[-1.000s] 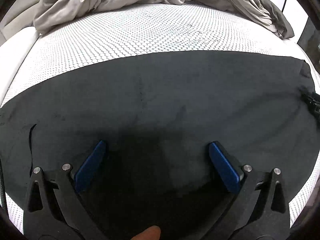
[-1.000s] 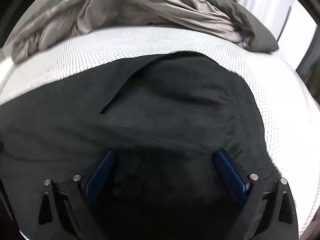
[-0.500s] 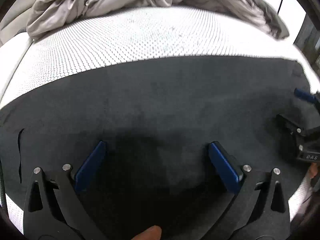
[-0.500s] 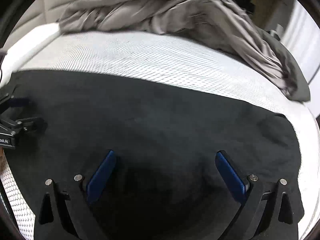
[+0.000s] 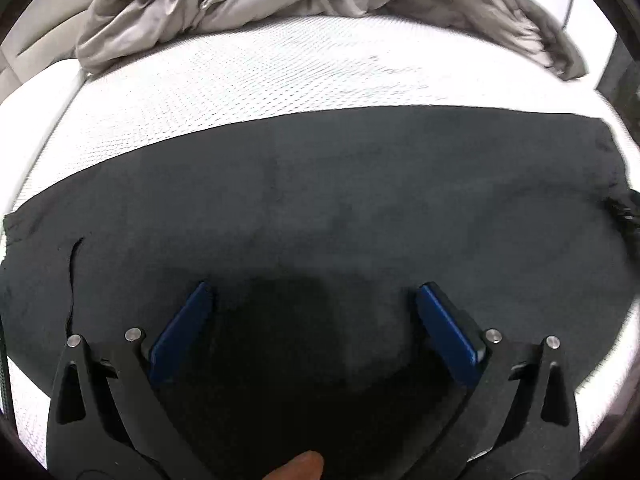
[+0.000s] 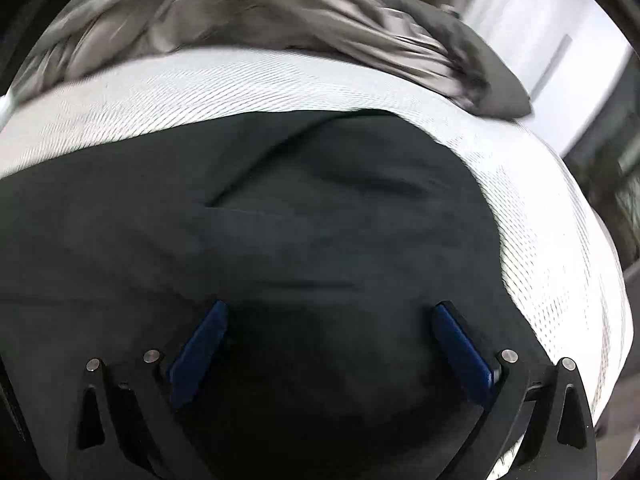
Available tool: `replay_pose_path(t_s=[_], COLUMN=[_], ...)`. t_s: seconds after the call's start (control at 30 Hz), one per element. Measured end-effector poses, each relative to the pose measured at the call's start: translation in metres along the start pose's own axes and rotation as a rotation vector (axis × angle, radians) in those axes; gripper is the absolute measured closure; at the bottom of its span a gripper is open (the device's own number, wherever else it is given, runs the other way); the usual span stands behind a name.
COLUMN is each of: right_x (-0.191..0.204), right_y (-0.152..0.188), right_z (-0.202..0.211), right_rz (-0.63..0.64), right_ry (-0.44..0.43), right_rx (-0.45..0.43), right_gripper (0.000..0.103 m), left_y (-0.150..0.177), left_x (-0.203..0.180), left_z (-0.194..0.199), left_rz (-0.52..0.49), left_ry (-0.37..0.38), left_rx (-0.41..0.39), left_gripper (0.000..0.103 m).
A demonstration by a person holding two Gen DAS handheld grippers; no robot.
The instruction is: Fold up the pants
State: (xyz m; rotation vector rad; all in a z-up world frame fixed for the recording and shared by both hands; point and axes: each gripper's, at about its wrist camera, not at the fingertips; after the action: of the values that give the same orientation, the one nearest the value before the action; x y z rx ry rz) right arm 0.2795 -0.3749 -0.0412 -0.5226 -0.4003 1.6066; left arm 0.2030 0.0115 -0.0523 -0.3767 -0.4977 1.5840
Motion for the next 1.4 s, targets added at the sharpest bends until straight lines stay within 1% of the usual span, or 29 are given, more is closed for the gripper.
replay_pose_path(t_s=[0.03, 0.1, 0.13, 0.17, 0.2, 0.23, 0.3, 0.33, 0.37, 0.4, 0.43, 0.47, 0.53, 0.57, 0.63, 0.7, 0.73, 0.77, 0.87, 0.93, 1.0, 1.1, 1.17, 1.2, 1.23, 1.27, 1.33, 1.37, 1.4], right_x=[0.008, 0.036, 0.05, 0.073, 0.088, 0.107, 0.142, 0.153, 0.156, 0.149, 0.135, 0.119, 0.075, 0.043, -0.002, -0.047, -0.059, -0.061, -0.041, -0.014, 0.022, 0.089, 0.126, 0.132, 0.138, 0.134, 0.108, 0.09, 0.069], right_y=[0.002, 0.004, 0.003, 0.006, 0.007, 0.01, 0.021, 0.03, 0.036, 0.039, 0.04, 0.04, 0.042, 0.046, 0.049, 0.054, 0.057, 0.06, 0.054, 0.045, 0.032, 0.021, 0.017, 0.014, 0.017, 0.018, 0.021, 0.02, 0.019], right_z=[0.008, 0.027, 0.033, 0.042, 0.046, 0.049, 0.05, 0.047, 0.044, 0.043, 0.043, 0.042, 0.035, 0.03, 0.021, 0.018, 0.019, 0.024, 0.042, 0.056, 0.06, 0.059, 0.049, 0.042, 0.039, 0.038, 0.038, 0.037, 0.033], right_rz=[0.024, 0.097, 0.125, 0.168, 0.191, 0.232, 0.321, 0.365, 0.401, 0.407, 0.379, 0.349, 0.301, 0.257, 0.136, -0.024, -0.065, -0.076, -0.032, 0.015, 0.053, 0.137, 0.228, 0.263, 0.292, 0.291, 0.228, 0.193, 0.155], right_ry=[-0.013, -0.096, -0.138, -0.211, -0.255, -0.304, -0.359, -0.357, -0.333, -0.33, -0.343, -0.336, -0.198, -0.127, -0.064, -0.052, -0.051, -0.05, -0.019, -0.073, -0.154, -0.278, -0.295, -0.288, -0.261, -0.238, -0.217, -0.18, -0.11], right_rx=[-0.008, -0.041, -0.053, -0.066, -0.07, -0.067, -0.041, -0.026, -0.023, -0.024, -0.014, -0.007, -0.004, -0.004, 0.016, 0.026, 0.024, 0.018, -0.021, -0.066, -0.088, -0.065, -0.037, -0.033, -0.026, -0.019, -0.016, -0.016, -0.017], right_gripper=[0.001, 0.001, 0.001, 0.001, 0.001, 0.001, 0.001, 0.001, 0.001, 0.001, 0.001, 0.001, 0.001, 0.001, 0.001, 0.001, 0.001, 0.002, 0.002, 0.002, 0.002, 0.002, 0.002, 0.002, 0.002, 0.002, 0.002, 0.002, 0.001], left_y=[0.003, 0.009, 0.014, 0.017, 0.021, 0.026, 0.032, 0.035, 0.037, 0.04, 0.041, 0.043, 0.05, 0.052, 0.053, 0.054, 0.048, 0.045, 0.036, 0.026, 0.013, -0.001, -0.003, -0.001, -0.001, -0.001, 0.0, 0.003, 0.004], left_x=[-0.006, -0.022, -0.037, -0.047, -0.059, -0.073, -0.085, -0.086, -0.083, -0.076, -0.067, -0.059, -0.045, -0.036, -0.013, -0.001, 0.008, 0.011, 0.007, 0.0, -0.012, -0.041, -0.06, -0.064, -0.062, -0.057, -0.042, -0.032, -0.022], left_z=[0.009, 0.024, 0.029, 0.028, 0.027, 0.022, 0.015, 0.014, 0.015, 0.018, 0.019, 0.02, 0.026, 0.028, 0.027, 0.028, 0.023, 0.023, 0.033, 0.039, 0.037, 0.019, 0.003, -0.002, -0.004, -0.003, -0.002, -0.001, -0.002], left_rz=[-0.011, -0.045, -0.08, -0.11, -0.137, -0.176, -0.218, -0.228, -0.233, -0.235, -0.231, -0.227, -0.224, -0.218, -0.195, -0.172, -0.171, -0.169, -0.151, -0.126, -0.111, -0.138, -0.182, -0.192, -0.184, -0.172, -0.162, -0.153, -0.14], left_ry=[0.039, 0.092, 0.117, 0.134, 0.144, 0.142, 0.11, 0.104, 0.112, 0.12, 0.118, 0.113, 0.102, 0.096, 0.08, 0.086, 0.087, 0.089, 0.08, 0.096, 0.096, 0.095, 0.064, 0.053, 0.065, 0.076, 0.051, 0.035, 0.021], left_rx=[-0.019, -0.052, -0.057, -0.053, -0.043, -0.016, 0.004, 0.004, 0.01, 0.013, 0.017, 0.019, 0.014, 0.011, 0.014, 0.018, 0.019, 0.018, -0.023, -0.056, -0.064, -0.043, 0.001, 0.014, 0.017, 0.021, 0.02, 0.018, 0.021], left_gripper=[0.001, 0.001, 0.001, 0.001, 0.001, 0.001, 0.001, 0.001, 0.001, 0.001, 0.001, 0.001, 0.001, 0.001, 0.0, 0.0, 0.0, 0.0, 0.001, 0.001, 0.001, 0.001, 0.0, 0.0, 0.0, 0.0, 0.0, 0.0, 0.0])
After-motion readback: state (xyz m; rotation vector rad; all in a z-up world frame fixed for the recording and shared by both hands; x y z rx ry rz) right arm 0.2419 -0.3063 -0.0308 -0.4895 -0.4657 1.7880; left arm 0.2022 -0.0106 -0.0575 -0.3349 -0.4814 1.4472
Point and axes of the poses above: each gripper's, at about its wrist camera, not at the fingertips, and z roughly against the way its jaws point, x to its left, y to its underside, and after that the axes turned 6 degrees about -y, right-handed
